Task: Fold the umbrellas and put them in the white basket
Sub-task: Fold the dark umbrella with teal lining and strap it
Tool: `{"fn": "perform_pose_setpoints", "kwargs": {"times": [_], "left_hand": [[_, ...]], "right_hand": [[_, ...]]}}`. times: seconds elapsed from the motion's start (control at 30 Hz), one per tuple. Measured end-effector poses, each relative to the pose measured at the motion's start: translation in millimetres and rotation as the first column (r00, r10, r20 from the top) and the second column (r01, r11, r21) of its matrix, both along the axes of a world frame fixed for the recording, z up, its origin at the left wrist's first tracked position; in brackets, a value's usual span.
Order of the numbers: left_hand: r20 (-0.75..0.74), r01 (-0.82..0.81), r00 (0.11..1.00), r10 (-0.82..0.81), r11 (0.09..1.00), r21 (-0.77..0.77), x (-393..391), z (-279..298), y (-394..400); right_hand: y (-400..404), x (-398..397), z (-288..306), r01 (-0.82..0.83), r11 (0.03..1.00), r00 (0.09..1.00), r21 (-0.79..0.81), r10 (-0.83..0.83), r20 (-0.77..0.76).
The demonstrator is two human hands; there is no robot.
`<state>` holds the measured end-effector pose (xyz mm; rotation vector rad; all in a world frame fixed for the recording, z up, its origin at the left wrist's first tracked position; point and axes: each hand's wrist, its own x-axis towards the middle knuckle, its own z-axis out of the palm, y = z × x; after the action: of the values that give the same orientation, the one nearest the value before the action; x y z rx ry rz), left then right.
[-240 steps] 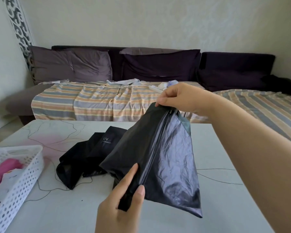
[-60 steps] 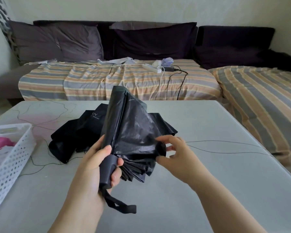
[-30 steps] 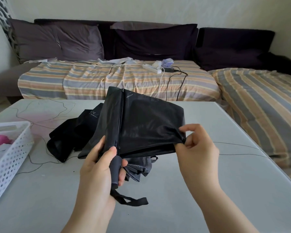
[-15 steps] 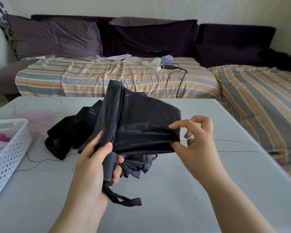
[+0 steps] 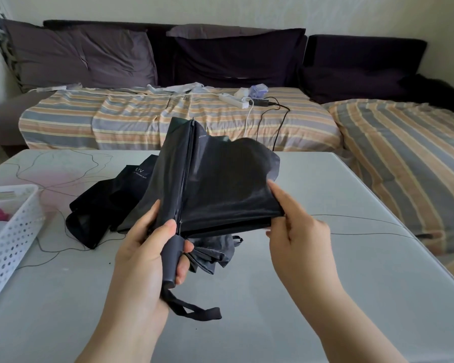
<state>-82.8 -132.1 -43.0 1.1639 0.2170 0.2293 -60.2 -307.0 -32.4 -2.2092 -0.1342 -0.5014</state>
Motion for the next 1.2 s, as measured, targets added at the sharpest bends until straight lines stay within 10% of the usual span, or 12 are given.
{"fn": "perform_pose_setpoints", "kwargs": {"times": [0.2, 0.5, 0.7, 0.9, 1.1, 1.2], "left_hand": [[0.005, -0.005, 1.000, 0.005, 1.000, -0.014, -0.5, -1.3, 1.3], [0.016, 0.012, 1.000, -0.012, 1.000, -0.028, -2.0, 3.1, 5.2], [0.005, 0.010, 1.000, -0.010, 0.999, -0.037, -1.2, 1.9, 4.8], [0.041, 0.042, 0.998, -0.041, 0.998, -0.037, -1.5, 1.9, -0.8], [0.071, 0.063, 0.996, -0.060, 0.997, -0.054, -2.7, 3.1, -1.3], [0.080, 0.076, 0.994, -0.071, 0.995, -0.069, -3.4, 3.6, -4.1]], "right_hand": [[1.7, -7.0, -1.2, 0.221, 0.974, 0.963, 0.041, -0.224, 0.148], [2.2, -5.1, 6.9, -0.161, 0.953, 0.963, 0.258, 0.209, -0.170], [3.7, -2.5, 2.9, 0.040, 0.894, 0.987, 0.446, 0.035, -0.157], [10.4, -4.3, 5.4, 0.066, 0.660, 0.976, 0.749, 0.114, -0.186], [24.1, -8.5, -6.2, 0.005, -0.216, 0.903, 0.976, 0.420, 0.089], [41.1, -12.8, -12.8, 0.066, -0.126, 0.757, 0.990, 0.653, 0.033]]}}
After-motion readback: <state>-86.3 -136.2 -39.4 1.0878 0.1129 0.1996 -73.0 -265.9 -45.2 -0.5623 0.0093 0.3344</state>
